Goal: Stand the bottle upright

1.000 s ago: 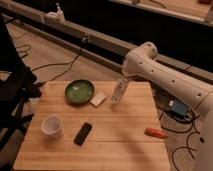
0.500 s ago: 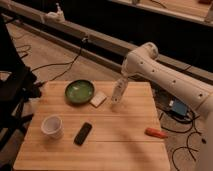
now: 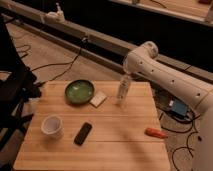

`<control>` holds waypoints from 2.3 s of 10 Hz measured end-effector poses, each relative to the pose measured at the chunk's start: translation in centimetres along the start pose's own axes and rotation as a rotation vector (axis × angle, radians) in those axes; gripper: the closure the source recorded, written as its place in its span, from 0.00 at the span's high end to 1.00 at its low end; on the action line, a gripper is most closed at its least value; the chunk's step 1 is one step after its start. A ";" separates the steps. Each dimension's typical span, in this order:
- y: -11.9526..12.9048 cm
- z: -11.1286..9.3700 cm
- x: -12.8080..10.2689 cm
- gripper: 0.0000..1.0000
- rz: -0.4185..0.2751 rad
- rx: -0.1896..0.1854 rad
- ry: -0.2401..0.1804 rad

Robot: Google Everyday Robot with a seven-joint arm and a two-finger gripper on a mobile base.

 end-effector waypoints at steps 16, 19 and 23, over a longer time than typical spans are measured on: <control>2.6 3.9 -0.4 0.56 -0.009 -0.050 0.116; 2.0 3.5 -0.7 0.79 -0.008 -0.034 0.122; 1.1 2.2 -1.7 0.80 -0.012 0.003 0.123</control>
